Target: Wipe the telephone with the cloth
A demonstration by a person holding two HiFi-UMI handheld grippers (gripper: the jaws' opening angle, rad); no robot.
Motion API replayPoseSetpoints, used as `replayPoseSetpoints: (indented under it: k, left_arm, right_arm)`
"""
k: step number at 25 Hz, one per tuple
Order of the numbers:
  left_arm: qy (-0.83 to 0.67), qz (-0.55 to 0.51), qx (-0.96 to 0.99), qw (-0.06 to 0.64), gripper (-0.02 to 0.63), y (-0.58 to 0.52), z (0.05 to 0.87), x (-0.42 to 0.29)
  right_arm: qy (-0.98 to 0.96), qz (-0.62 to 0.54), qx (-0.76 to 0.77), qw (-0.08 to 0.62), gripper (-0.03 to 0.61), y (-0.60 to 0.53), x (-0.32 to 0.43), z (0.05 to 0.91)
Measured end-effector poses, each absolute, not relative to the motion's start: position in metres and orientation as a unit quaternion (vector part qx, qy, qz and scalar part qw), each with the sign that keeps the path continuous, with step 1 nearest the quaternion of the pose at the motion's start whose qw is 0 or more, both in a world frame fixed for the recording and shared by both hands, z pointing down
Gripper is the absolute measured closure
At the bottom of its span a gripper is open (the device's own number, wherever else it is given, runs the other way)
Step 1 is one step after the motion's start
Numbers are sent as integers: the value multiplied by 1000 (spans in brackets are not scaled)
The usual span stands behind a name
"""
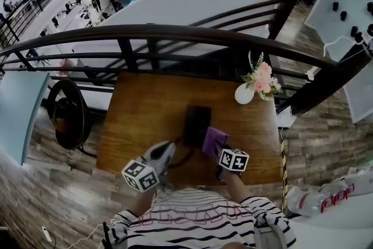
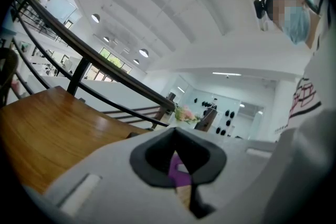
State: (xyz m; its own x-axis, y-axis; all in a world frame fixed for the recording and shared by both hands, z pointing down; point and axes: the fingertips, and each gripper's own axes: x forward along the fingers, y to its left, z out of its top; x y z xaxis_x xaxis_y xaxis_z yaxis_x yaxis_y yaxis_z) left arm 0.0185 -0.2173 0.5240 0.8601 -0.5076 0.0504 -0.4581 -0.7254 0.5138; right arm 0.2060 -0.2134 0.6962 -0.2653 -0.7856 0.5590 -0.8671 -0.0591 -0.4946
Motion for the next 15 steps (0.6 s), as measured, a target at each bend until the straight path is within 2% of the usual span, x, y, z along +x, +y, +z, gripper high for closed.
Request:
replayPoseSetpoints:
  k: [15]
  left_arm:
    - [-254,-51,933,251,611,-223,510,1]
  right_arm:
    - [-723,334,600,-76,541,-210,190,571]
